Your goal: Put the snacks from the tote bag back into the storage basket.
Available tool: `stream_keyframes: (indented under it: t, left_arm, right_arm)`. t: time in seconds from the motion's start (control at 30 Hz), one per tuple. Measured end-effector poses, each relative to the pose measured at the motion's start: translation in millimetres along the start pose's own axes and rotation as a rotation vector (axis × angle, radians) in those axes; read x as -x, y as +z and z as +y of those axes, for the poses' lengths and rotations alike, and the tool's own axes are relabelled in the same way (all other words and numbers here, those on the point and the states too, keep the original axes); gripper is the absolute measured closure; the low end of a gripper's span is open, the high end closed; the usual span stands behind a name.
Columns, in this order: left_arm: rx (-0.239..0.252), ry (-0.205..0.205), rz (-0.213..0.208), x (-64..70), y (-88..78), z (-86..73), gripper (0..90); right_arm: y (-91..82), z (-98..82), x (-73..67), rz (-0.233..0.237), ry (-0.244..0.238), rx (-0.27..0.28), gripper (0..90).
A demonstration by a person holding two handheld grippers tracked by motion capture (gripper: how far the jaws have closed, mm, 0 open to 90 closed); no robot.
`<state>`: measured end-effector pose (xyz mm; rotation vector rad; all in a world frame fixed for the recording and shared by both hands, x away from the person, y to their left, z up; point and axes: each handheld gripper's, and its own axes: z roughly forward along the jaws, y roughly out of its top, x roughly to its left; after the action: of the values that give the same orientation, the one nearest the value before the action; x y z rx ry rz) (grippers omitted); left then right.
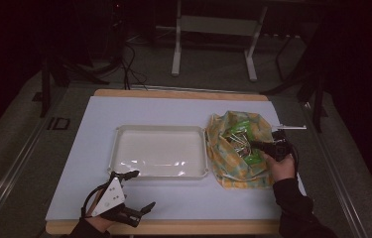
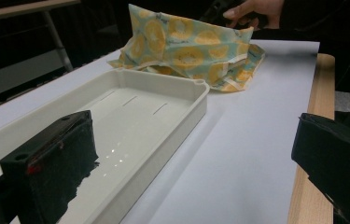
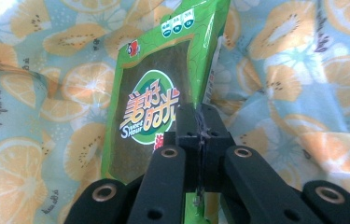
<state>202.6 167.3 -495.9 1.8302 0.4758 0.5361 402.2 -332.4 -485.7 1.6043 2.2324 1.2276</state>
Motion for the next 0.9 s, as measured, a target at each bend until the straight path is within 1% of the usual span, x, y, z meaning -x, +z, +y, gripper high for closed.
stream_keyframes:
  t: [0.13, 0.23, 0.3, 0.47, 0.5, 0.7, 0.9]
  left_arm:
    - [0.001, -0.002, 0.000, 0.0, 0.3, -0.1, 0.4]
    - [0.000, -0.002, 0.000, 0.0, 0.2, -0.1, 0.4]
    - [-0.001, -0.001, 0.000, 0.0, 0.2, 0.0, 0.4]
    - [-0.002, -0.001, 0.001, 0.1, 0.3, -0.1, 0.4]
    - [-0.002, 0.000, 0.002, 0.0, 0.3, -0.1, 0.4]
    - [-0.003, 0.000, 0.002, -0.1, 0.4, -0.1, 0.4]
    - [-0.003, 0.001, 0.003, 0.0, 0.2, 0.0, 0.4]
  right_arm:
    - [-4.6, 0.2, -0.4, -0.001, -0.004, 0.007, 89.1]
    - [-8.8, -0.4, -0.9, -0.006, -0.004, 0.023, 89.1]
    - [-11.9, -0.7, -0.1, 0.007, 0.008, 0.036, 89.1]
    - [-22.1, 0.6, 1.3, 0.012, 0.022, 0.068, 89.1]
    - [-23.8, 1.1, 1.7, 0.010, 0.019, 0.070, 89.1]
    - [-34.1, 2.1, 5.5, 0.010, 0.040, 0.100, 89.1]
    - [-44.4, 2.2, 7.0, -0.002, 0.044, 0.124, 89.1]
